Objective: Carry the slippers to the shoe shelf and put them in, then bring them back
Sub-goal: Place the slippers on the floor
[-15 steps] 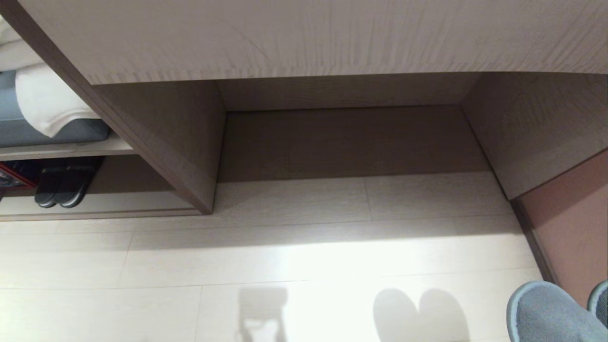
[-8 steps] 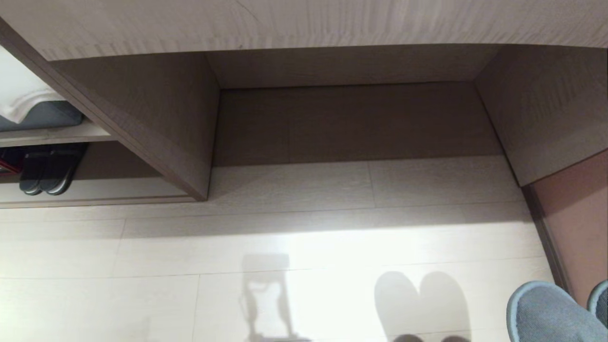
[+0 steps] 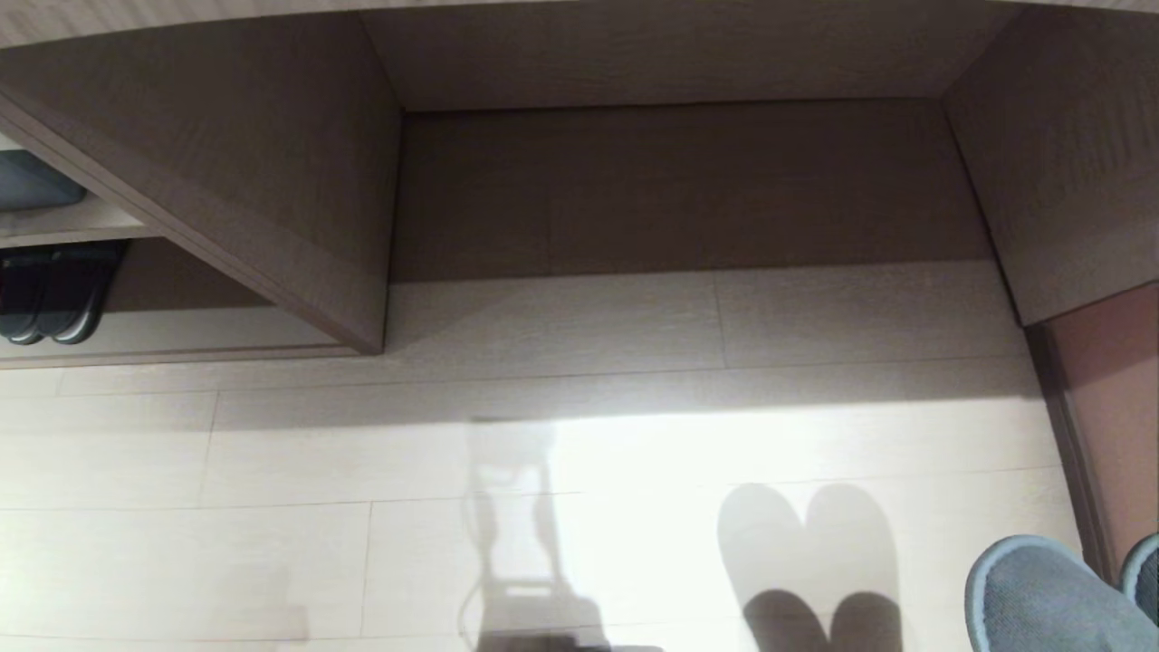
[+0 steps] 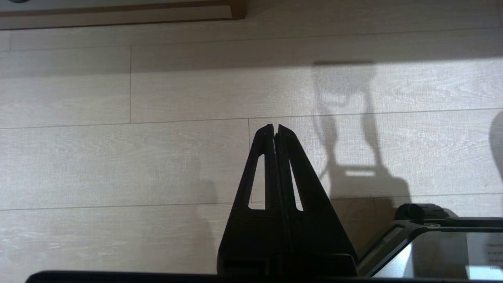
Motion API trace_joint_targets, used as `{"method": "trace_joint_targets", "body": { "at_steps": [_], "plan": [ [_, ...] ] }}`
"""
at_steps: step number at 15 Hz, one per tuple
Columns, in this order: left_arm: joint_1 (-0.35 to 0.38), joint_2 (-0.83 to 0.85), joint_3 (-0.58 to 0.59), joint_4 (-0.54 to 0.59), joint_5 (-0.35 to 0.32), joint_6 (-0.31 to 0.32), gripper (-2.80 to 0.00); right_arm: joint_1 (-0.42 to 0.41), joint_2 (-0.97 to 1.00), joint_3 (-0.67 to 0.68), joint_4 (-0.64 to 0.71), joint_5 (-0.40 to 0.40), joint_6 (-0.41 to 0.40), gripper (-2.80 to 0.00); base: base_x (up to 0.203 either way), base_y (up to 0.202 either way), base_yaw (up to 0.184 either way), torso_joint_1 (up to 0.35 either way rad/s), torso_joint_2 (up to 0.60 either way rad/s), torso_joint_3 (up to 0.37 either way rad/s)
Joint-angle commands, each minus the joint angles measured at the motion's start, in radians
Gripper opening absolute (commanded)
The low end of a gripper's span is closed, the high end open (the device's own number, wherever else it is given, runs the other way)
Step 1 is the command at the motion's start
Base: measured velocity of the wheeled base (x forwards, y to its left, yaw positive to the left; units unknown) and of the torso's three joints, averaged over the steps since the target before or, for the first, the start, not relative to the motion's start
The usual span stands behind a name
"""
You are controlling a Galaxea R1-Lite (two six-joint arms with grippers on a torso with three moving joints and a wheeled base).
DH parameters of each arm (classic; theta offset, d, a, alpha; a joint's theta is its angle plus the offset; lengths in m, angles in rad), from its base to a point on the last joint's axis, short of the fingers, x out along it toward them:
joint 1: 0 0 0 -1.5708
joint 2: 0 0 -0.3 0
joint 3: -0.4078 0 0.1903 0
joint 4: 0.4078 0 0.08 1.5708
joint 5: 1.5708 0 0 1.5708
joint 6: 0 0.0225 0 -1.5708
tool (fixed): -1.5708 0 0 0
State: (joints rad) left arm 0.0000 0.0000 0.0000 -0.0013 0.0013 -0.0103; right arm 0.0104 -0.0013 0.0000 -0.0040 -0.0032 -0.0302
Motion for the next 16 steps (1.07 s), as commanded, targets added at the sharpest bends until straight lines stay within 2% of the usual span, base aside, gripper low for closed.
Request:
{"method": "trace_joint_targets", "body": {
  "at_steps": [1, 16],
  "plan": [
    [0.000, 0.000, 0.000, 0.000, 0.000, 0.000, -2.80, 0.000, 0.001, 0.000, -0.001, 0.000, 0.000, -2.80, 0.000, 0.000, 0.000, 0.000, 0.00, -0.203],
    [0.000, 0.000, 0.000, 0.000, 0.000, 0.000, -2.80, 0.000, 0.001, 0.000, 0.001, 0.001, -0.002, -2.80, 0.000, 0.000, 0.000, 0.002, 0.00, -0.197]
  ]
}}
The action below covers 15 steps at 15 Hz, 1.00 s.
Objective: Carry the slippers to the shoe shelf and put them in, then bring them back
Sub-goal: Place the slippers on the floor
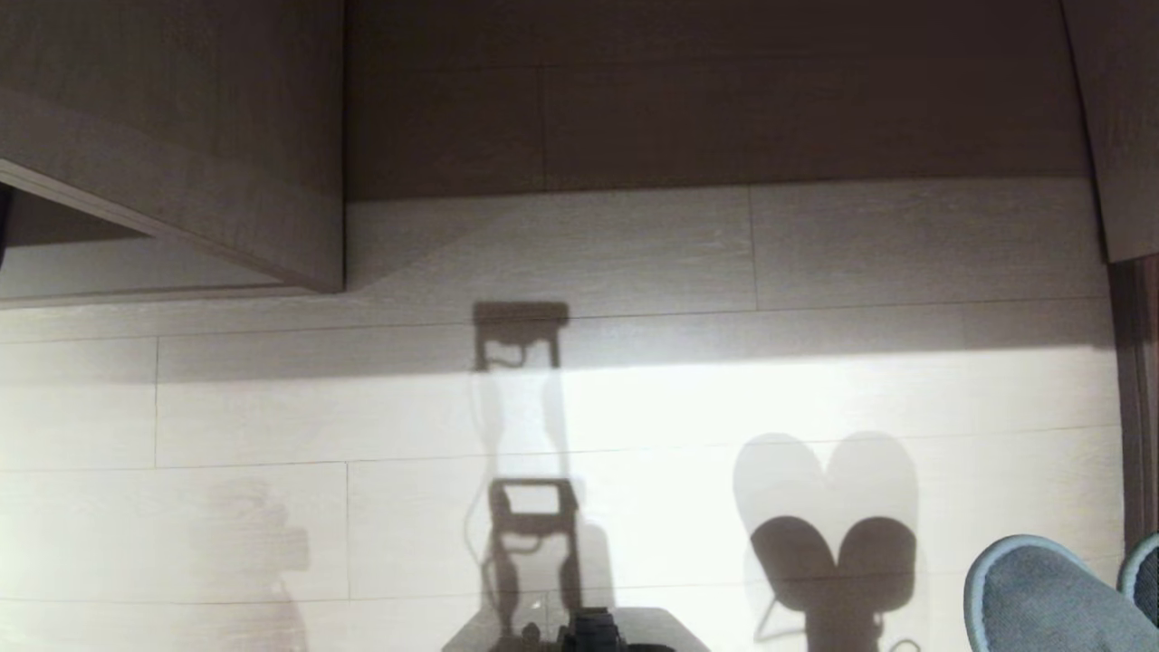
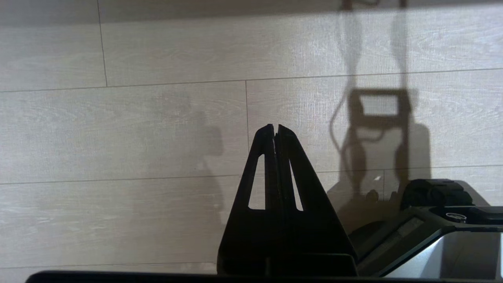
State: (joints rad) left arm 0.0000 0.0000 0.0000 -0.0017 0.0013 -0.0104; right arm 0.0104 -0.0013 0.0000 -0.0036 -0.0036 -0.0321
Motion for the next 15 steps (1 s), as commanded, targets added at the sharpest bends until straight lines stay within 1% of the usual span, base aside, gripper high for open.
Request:
{"method": "trace_joint_targets", "body": {
  "at_steps": [1, 4, 15],
  "plan": [
    [0.000, 0.000, 0.000, 0.000, 0.000, 0.000, -2.80, 0.000, 0.001, 0.000, -0.001, -0.001, 0.000, -2.80, 0.000, 0.000, 0.000, 0.003, 0.01, -0.201],
    [0.002, 0.000, 0.000, 0.000, 0.000, 0.000, -2.80, 0.000, 0.001, 0.000, -0.001, -0.004, 0.012, -2.80, 0.000, 0.000, 0.000, 0.000, 0.00, -0.201],
    [0.000, 0.000, 0.000, 0.000, 0.000, 0.000, -2.80, 0.000, 0.001, 0.000, -0.001, -0.004, 0.012, -2.80, 0.000, 0.000, 0.000, 0.002, 0.00, -0.198]
  ]
}}
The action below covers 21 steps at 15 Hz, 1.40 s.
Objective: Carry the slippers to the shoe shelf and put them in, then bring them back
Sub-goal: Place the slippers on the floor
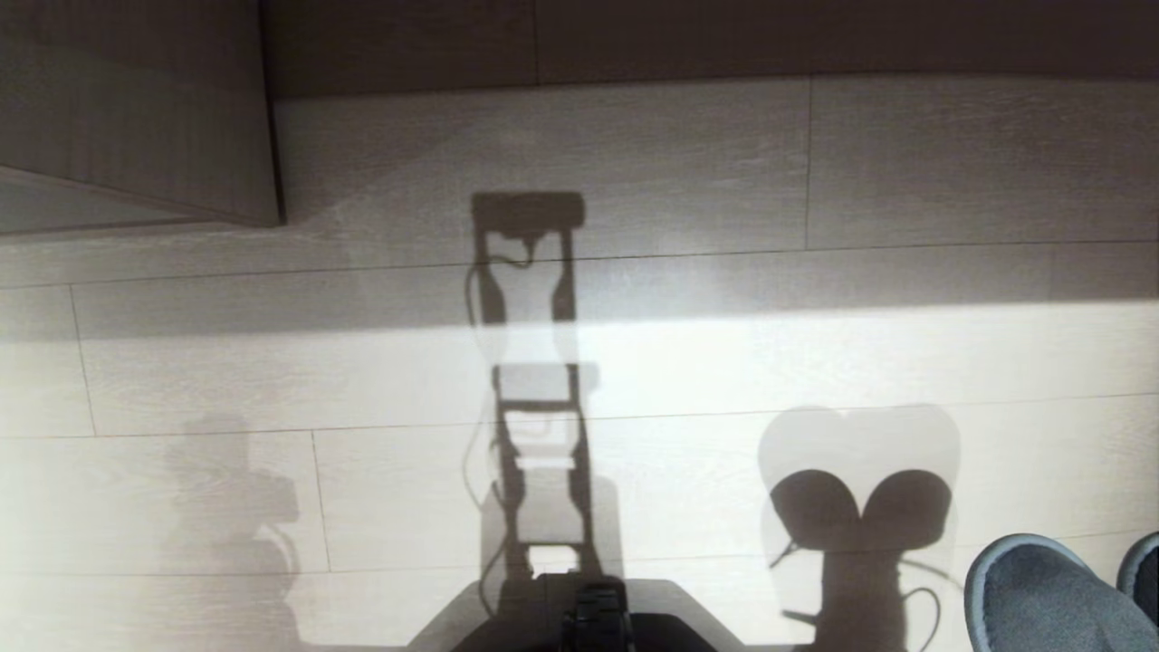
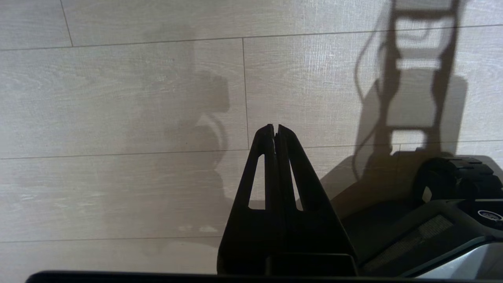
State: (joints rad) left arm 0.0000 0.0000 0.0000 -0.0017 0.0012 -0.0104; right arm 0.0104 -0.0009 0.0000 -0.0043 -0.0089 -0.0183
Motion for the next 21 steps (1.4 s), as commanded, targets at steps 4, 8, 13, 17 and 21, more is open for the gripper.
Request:
{"method": "trace_joint_targets", "body": {
  "at_steps": [4, 8, 13, 17, 21],
  "plan": [
    [0.002, 0.000, 0.000, 0.000, 0.000, -0.002, -2.80, 0.000, 0.001, 0.000, 0.000, -0.003, -0.001, -2.80, 0.000, 0.000, 0.000, 0.007, 0.00, -0.197],
    [0.000, 0.000, 0.001, 0.000, 0.000, -0.002, -2.80, 0.000, 0.001, 0.000, 0.000, -0.002, -0.002, -2.80, 0.000, 0.000, 0.000, 0.002, 0.00, -0.056],
    [0.001, 0.000, 0.001, 0.000, 0.000, -0.003, -2.80, 0.000, 0.046, -0.059, -0.055, 0.030, 0.002, -2.80, 0.000, 0.000, 0.000, 0.000, 0.00, 0.000],
    [0.001, -0.001, 0.000, 0.000, 0.000, -0.003, -2.80, 0.032, 0.425, -0.181, -0.167, 0.044, 0.001, -2.80, 0.000, 0.000, 0.000, 0.000, 0.00, 0.000],
    [0.001, 0.000, 0.000, 0.000, 0.000, -0.002, -2.80, 0.052, 0.967, -0.293, -0.579, 0.048, -0.019, -2.80, 0.000, 0.000, 0.000, 0.000, 0.00, 0.000]
  ]
}}
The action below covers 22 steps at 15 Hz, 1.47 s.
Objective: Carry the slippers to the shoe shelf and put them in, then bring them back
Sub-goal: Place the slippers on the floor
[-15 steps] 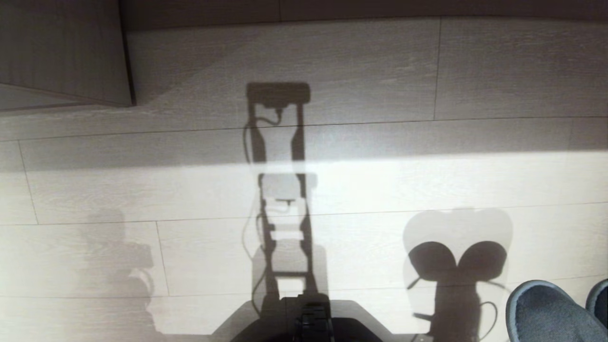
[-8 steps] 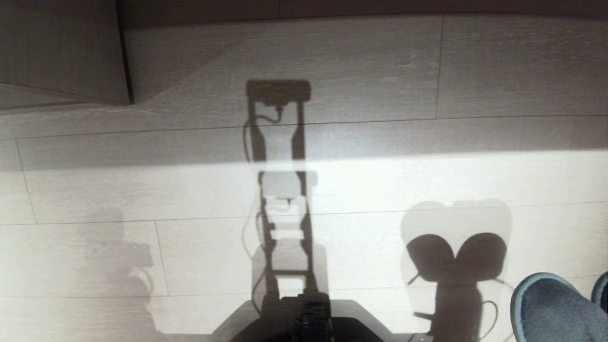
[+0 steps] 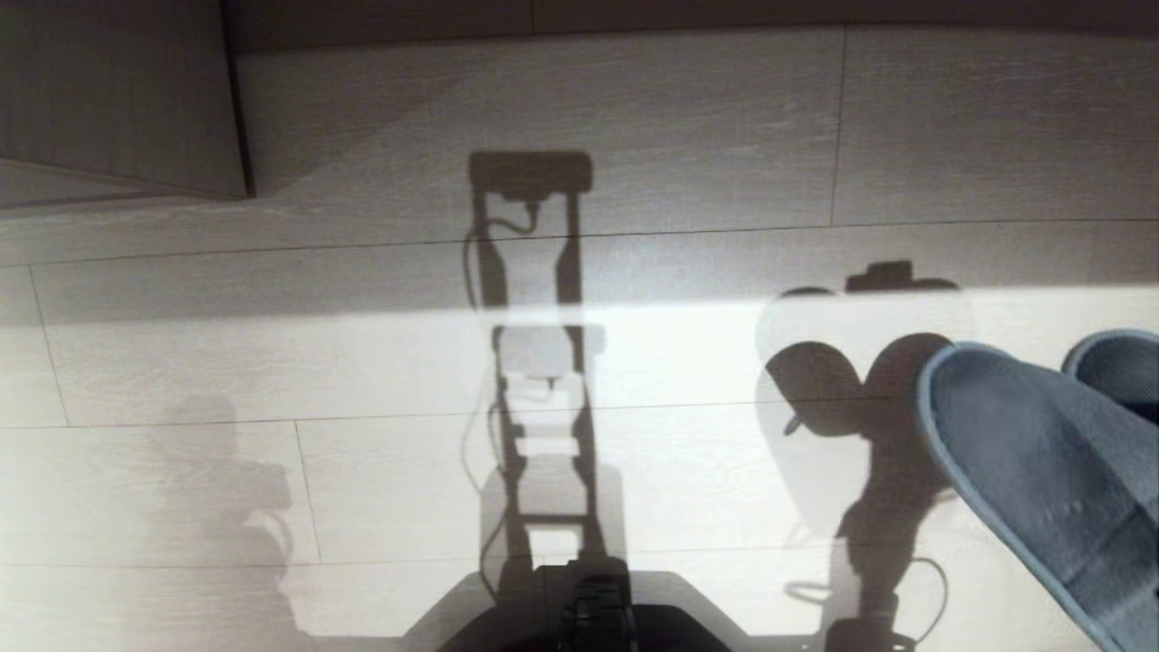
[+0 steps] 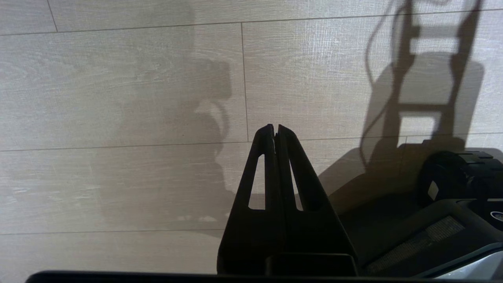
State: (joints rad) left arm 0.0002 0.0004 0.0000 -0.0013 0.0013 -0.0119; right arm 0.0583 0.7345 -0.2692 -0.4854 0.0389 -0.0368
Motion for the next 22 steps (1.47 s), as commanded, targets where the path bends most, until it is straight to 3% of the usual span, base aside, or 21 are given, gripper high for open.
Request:
{"method": "trace_joint_targets", "body": {
  "at_steps": [1, 6, 9, 14, 21, 22],
  "plan": [
    [0.000, -0.002, 0.000, 0.000, 0.000, 0.000, -2.80, 0.006, 0.363, -0.068, -0.208, 0.000, -0.005, -2.80, 0.000, 0.000, 0.000, 0.000, 0.00, 0.000],
    [0.001, 0.000, 0.000, 0.000, 0.000, 0.000, -2.80, 0.016, 0.800, -0.399, -0.697, -0.033, -0.036, -2.80, 0.000, 0.000, 0.000, 0.000, 0.00, 0.000],
    [0.001, -0.002, 0.000, 0.000, 0.000, 0.000, -2.80, 0.026, 0.932, -0.446, -0.887, -0.067, -0.046, -2.80, 0.000, 0.000, 0.000, 0.000, 0.00, 0.000],
    [0.000, -0.002, 0.000, 0.000, 0.000, 0.000, -2.80, 0.029, 1.105, -0.460, -1.023, -0.073, -0.035, -2.80, 0.000, 0.000, 0.000, 0.000, 0.00, 0.000],
    [0.001, -0.002, 0.000, 0.000, 0.000, 0.000, -2.80, 0.029, 1.200, -0.488, -1.045, -0.096, -0.034, -2.80, 0.000, 0.000, 0.000, 0.000, 0.00, 0.000],
    [0.000, -0.002, 0.000, 0.000, 0.000, 0.000, -2.80, 0.029, 1.204, -0.489, -1.045, -0.096, -0.034, 0.00, 0.000, 0.000, 0.000, 0.000, 0.00, 0.000]
  ]
}}
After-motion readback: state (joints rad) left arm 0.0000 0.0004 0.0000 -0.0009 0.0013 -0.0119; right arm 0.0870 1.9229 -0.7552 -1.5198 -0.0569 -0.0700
